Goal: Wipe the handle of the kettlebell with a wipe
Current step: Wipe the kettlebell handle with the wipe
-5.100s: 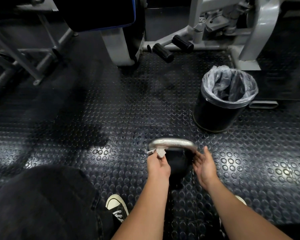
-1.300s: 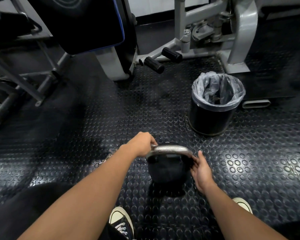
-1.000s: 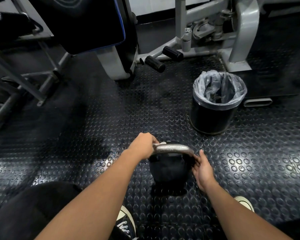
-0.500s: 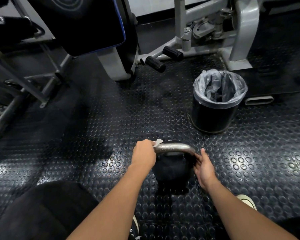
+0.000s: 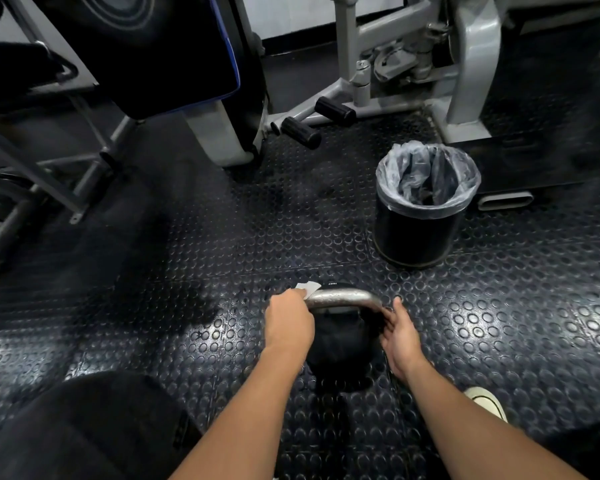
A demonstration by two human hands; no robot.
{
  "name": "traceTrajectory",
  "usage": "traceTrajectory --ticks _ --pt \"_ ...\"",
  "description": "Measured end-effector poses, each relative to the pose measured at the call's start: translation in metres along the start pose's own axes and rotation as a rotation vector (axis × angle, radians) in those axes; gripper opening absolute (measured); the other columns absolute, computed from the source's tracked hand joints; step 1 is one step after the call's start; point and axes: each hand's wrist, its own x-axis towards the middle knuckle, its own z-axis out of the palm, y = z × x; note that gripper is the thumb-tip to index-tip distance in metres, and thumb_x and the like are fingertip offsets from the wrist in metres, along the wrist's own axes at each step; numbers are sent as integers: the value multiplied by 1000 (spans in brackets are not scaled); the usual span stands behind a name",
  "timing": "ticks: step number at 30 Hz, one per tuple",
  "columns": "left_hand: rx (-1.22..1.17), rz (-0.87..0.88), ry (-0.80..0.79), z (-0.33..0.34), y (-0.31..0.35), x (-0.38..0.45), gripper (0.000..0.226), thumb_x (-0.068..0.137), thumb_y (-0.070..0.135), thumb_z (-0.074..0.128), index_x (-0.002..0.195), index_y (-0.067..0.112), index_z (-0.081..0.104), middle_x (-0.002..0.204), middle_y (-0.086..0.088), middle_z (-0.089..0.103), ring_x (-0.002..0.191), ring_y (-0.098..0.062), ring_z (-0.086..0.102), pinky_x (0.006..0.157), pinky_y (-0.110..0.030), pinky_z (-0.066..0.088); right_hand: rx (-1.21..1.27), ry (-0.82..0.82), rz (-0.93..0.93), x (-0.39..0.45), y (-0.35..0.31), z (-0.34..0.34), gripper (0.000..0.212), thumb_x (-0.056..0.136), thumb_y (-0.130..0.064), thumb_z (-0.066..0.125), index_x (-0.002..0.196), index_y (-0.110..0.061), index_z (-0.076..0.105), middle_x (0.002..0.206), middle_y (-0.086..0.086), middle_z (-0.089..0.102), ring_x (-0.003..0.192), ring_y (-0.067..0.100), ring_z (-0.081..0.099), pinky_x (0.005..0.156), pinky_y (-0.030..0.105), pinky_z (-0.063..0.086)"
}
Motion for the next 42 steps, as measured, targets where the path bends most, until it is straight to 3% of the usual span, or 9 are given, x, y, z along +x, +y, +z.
traceTrajectory --ticks 9,13,18,20,24,30,34,38,42 --pt "-47 -15 15 8 2 -9 58 88 -11 44 133 19 65 105 -13 73 95 -31 68 84 -38 59 18 4 10 -1 0 0 64 102 -53 37 141 -5 48 131 8 61 113 15 55 104 30 36" --pt "-47 -25 32 11 -3 -16 45 96 -3 48 133 17 64 105 -13 74 93 -30 70 84 -35 58 15 3 17 -1 0 -2 65 101 -54 37 142 -5 47 135 10 59 115 15 53 103 29 35" --pt "-18 -23 22 11 0 -14 52 93 -7 44 135 20 61 109 -11 72 94 -30 68 80 -36 56 26 3 12 0 1 -1 61 102 -51 37 139 -4 50 114 2 66 98 8 59 100 28 37" --pt "12 -4 22 11 4 -18 54 92 -9 43 133 20 62 126 -4 69 100 -30 68 82 -38 56 33 5 19 0 0 0 60 102 -51 38 137 -5 52 115 3 66 96 7 59 98 28 38" --pt "-3 -13 50 21 -2 -22 64 94 -10 43 149 20 51 157 10 47 113 -25 68 93 -35 59 11 20 29 0 0 -2 65 101 -53 38 144 -4 45 137 10 57 125 18 52 104 30 34" --pt "36 -30 49 22 1 -20 58 98 -3 42 150 23 48 145 -3 60 116 -28 66 94 -36 54 6 13 30 1 0 -3 66 101 -55 39 144 -5 45 141 12 55 131 21 49 110 33 33" --pt "-4 9 62 32 -4 -22 71 94 -7 42 158 23 36 165 8 33 129 -19 61 101 -29 52 7 12 28 0 0 -2 64 102 -53 38 144 -5 46 136 9 58 119 16 52 102 29 35" --pt "-86 -110 39 31 -5 -22 71 96 -8 39 160 24 35 152 -5 53 121 -27 65 100 -38 55 12 3 27 2 2 -2 62 102 -52 37 142 -6 48 119 3 65 112 13 57 100 28 35" --pt "-114 -69 69 34 -4 -25 74 93 -11 40 159 23 36 163 8 38 130 -21 60 103 -33 53 38 2 13 5 4 -4 58 103 -50 37 138 -5 51 102 -3 66 91 3 57 97 27 36"
